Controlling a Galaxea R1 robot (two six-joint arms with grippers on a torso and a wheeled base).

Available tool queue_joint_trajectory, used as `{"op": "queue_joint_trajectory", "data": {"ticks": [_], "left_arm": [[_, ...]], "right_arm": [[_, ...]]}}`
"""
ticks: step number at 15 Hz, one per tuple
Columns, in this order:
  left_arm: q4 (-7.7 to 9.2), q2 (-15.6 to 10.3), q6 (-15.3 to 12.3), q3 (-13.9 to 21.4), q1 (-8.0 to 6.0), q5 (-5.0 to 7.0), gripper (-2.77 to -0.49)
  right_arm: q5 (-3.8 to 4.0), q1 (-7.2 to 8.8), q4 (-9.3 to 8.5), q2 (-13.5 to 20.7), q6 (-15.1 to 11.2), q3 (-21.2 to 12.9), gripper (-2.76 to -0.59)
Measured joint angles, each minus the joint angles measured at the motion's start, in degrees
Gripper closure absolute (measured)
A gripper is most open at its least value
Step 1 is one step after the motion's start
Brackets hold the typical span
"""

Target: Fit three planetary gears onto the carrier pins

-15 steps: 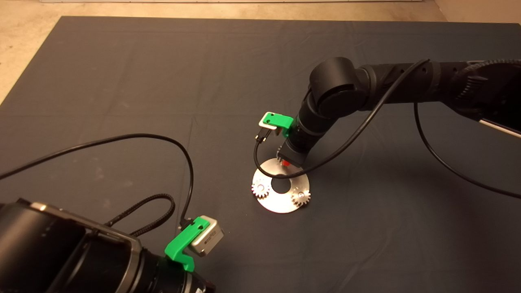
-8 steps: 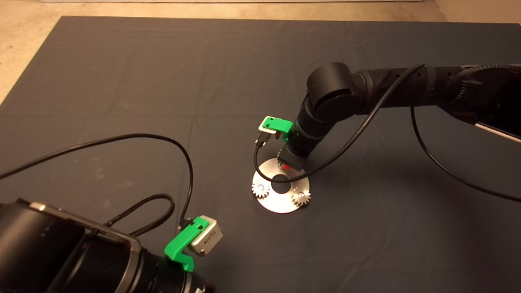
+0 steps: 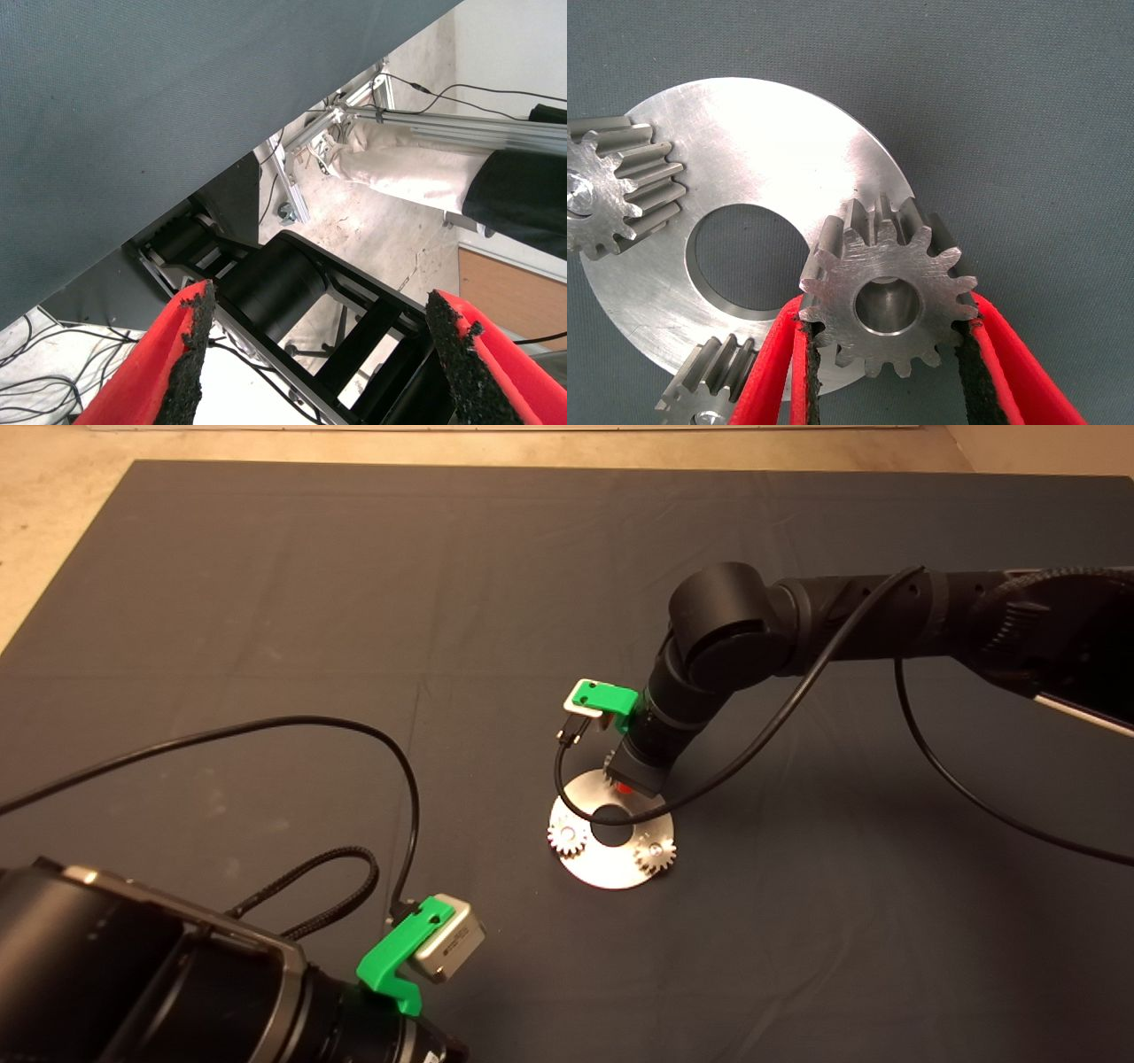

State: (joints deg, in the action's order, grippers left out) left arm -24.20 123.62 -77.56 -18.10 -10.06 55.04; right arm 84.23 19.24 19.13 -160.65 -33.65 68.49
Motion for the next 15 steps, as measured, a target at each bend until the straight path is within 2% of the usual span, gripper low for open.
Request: {"op": "queue_joint_trajectory", "data": {"ticks": [5,8,10,15], "left_arm": [[0.00,0.0,0.0,0.0,0.00,0.01,-1.65],[0.00,0.0,0.0,0.0,0.00,0.01,-1.65],[0.00,-0.1,0.0,0.0,0.00,0.00,-1.65],[0.00,-0.3,0.0,0.0,0.00,0.00,-1.65]], "right_arm": [[0.64,-0.03,0.00,0.0,0.2,0.0,-0.82],[0.71,-0.02,0.02,0.0,0.2,0.0,-0.82],[1.26,-0.04,0.00,0.0,0.2,0.0,-0.82],[1.30,-0.06,0.00,0.2,0.4,0.0,-0.81]]}}
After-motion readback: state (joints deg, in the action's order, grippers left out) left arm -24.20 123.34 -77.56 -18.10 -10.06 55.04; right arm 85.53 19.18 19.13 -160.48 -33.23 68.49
